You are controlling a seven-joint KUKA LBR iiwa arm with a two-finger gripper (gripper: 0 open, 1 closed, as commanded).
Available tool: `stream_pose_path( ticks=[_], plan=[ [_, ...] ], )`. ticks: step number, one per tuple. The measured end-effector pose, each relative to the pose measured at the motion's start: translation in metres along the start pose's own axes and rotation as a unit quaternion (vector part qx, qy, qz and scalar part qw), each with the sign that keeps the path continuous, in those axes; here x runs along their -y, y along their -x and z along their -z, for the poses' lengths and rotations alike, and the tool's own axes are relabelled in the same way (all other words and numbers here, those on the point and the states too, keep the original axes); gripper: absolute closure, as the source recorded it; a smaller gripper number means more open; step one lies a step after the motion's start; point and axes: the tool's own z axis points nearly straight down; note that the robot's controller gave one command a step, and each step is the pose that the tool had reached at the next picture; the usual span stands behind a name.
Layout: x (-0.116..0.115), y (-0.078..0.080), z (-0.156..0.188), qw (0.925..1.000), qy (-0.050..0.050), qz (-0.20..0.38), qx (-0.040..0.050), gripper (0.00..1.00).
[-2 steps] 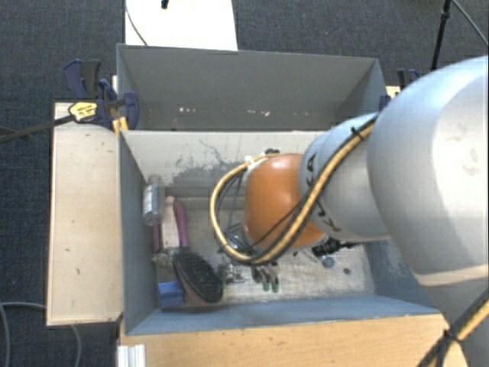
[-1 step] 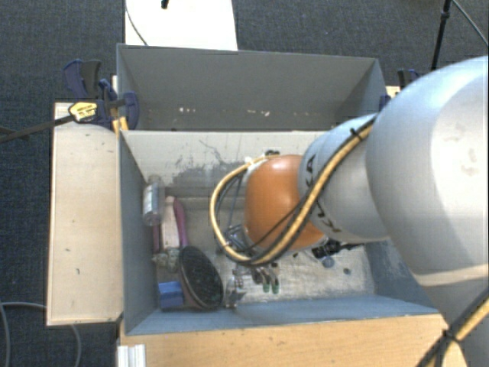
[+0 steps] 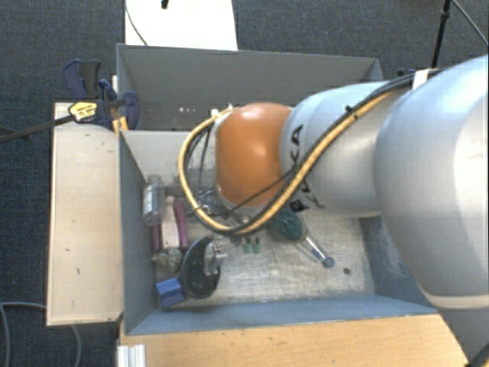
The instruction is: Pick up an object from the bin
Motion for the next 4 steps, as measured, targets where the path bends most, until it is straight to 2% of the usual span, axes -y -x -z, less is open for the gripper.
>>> stream_pose_path(
  ticks=[1, 2, 3, 4],
  plan=[
    [-0.001, -0.014, -0.039, 0.9962, 0.000, -0.088, 0.0023, 0.00],
    [-0.003, -0.023, -0.045, 0.9988, 0.002, -0.048, 0.0053, 0.00],
    [-0.004, -0.026, -0.045, 0.9988, 0.001, -0.048, -0.0008, 1.00],
    [0.072, -0.010, 0.083, 0.9974, -0.001, 0.072, -0.0004, 1.00]
  ],
)
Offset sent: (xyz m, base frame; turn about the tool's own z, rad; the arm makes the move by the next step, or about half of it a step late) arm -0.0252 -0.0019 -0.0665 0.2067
